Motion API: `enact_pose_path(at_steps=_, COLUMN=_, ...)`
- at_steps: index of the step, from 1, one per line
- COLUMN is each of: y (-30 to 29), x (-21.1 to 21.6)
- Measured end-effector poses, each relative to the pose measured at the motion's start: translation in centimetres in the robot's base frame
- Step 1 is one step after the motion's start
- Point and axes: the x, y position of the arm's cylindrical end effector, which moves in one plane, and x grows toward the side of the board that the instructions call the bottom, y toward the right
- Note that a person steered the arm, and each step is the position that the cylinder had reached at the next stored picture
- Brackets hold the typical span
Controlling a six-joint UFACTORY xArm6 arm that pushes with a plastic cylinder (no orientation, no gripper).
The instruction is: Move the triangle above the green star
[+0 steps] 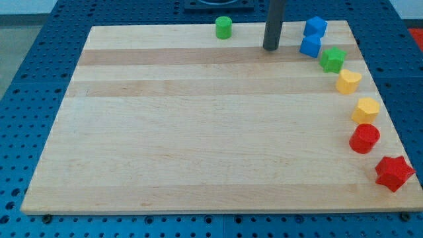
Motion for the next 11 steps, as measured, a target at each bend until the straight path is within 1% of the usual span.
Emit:
enact_pose_path(at_steps=1, y=1.8, x=0.9)
enact_pose_path(at_steps=3, y=6.1, x=0.9)
enact_pose_path(at_steps=5, y=6.2, x=-0.3)
enact_pose_path(at_steps=6, y=6.5, x=-0.3)
enact_pose_path(at_steps=7, y=8.2, x=-0.3)
enact_pose_path(at_steps=8, y=8.3, x=-0.3)
enact_pose_path(at_steps=9, y=5.6, x=-0.3)
enact_pose_path(at_steps=10, y=4.7, x=-1.2)
enact_pose_path(at_steps=11, y=6.1, x=-2.4)
